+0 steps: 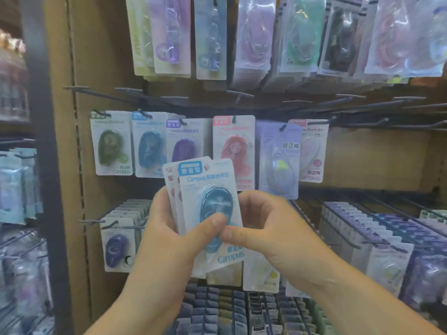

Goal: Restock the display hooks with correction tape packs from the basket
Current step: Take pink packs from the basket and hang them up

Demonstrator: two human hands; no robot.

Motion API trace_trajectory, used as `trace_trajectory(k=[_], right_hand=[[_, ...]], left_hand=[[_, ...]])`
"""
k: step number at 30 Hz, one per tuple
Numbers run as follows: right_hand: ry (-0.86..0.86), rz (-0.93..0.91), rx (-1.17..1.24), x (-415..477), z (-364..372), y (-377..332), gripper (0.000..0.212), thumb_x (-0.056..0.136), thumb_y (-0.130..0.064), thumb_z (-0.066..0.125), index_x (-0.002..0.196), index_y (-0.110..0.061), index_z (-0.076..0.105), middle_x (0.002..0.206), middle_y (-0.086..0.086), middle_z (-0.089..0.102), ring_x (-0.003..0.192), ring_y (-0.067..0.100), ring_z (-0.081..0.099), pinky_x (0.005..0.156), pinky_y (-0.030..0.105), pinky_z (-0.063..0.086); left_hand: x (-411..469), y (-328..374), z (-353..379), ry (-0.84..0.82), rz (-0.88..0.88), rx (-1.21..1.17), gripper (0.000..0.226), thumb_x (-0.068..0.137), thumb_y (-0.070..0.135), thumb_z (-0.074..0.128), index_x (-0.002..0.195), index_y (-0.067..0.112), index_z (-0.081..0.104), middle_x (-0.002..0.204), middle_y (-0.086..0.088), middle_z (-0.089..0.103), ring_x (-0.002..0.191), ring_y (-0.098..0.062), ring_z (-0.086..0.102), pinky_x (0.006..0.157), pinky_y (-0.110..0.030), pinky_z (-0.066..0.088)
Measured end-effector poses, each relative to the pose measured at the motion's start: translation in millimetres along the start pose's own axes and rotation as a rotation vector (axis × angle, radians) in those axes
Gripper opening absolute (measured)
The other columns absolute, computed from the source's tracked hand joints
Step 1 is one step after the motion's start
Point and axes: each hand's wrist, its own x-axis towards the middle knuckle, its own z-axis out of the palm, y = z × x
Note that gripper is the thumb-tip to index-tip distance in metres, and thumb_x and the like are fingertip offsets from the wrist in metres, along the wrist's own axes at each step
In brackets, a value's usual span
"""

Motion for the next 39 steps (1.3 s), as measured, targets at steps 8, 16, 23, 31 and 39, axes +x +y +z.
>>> trace_trajectory(k=[8, 16, 23, 31, 39], right_hand=[[0.037, 0.045, 0.102, 31.8, 60.8, 0.4, 0.042, 0.079, -0.022, 0.083, 0.115, -0.009, 0.066, 0.107, 0.009, 0.078, 0.099, 0.026, 0.075, 0.073, 0.037, 0.062], [0.075, 0.013, 0.14, 59.7, 122.5, -3.4, 0.031, 0.093, -0.01, 0.067, 0.123, -0.008, 0.06, 0.106, 0.006, 0.079, 0.087, 0.011, 0.075, 0.063, 0.016, 0.053], [0.269, -0.026, 0.135, 89.3, 142.7, -12.5, 0.028, 0.099, -0.017, 0.063, 0.126, -0.014, 0.058, 0.112, 0.004, 0.078, 0.107, 0.023, 0.073, 0.099, 0.046, 0.053], [0.33, -0.051, 0.164, 124.9, 148.6, -28.0, 0.028, 0.102, -0.017, 0.061, 0.129, -0.015, 0.056, 0.115, 0.004, 0.077, 0.106, 0.023, 0.074, 0.095, 0.044, 0.057], [0.457, 0.033, 0.117, 144.7, 154.5, -17.2, 0.025, 0.101, -0.026, 0.064, 0.126, -0.023, 0.059, 0.113, -0.004, 0.074, 0.095, 0.014, 0.075, 0.068, 0.029, 0.06]], left_hand=[[15.8, 26.3, -69.5, -0.025, -0.029, -0.019, 0.043, 0.089, 0.027, 0.068, 0.132, 0.03, 0.062, 0.125, 0.001, 0.077, 0.113, -0.025, 0.075, 0.082, -0.043, 0.066], [33.6, 48.8, -133.1, -0.05, -0.023, 0.002, 0.049, 0.084, 0.026, 0.064, 0.133, 0.032, 0.062, 0.125, 0.003, 0.077, 0.115, -0.024, 0.074, 0.095, -0.054, 0.058], [47.4, 57.8, -170.4, 0.008, -0.058, -0.016, 0.036, 0.093, 0.019, 0.062, 0.125, 0.034, 0.064, 0.113, 0.002, 0.08, 0.094, -0.022, 0.08, 0.061, -0.031, 0.063], [51.3, 66.4, -195.7, -0.011, -0.025, -0.017, 0.046, 0.079, 0.032, 0.065, 0.125, 0.031, 0.066, 0.116, 0.004, 0.079, 0.1, -0.02, 0.078, 0.067, -0.03, 0.064], [50.4, 68.7, -211.7, 0.005, -0.043, -0.025, 0.039, 0.084, 0.029, 0.064, 0.122, 0.034, 0.068, 0.116, 0.005, 0.079, 0.101, -0.02, 0.078, 0.07, -0.034, 0.061]])
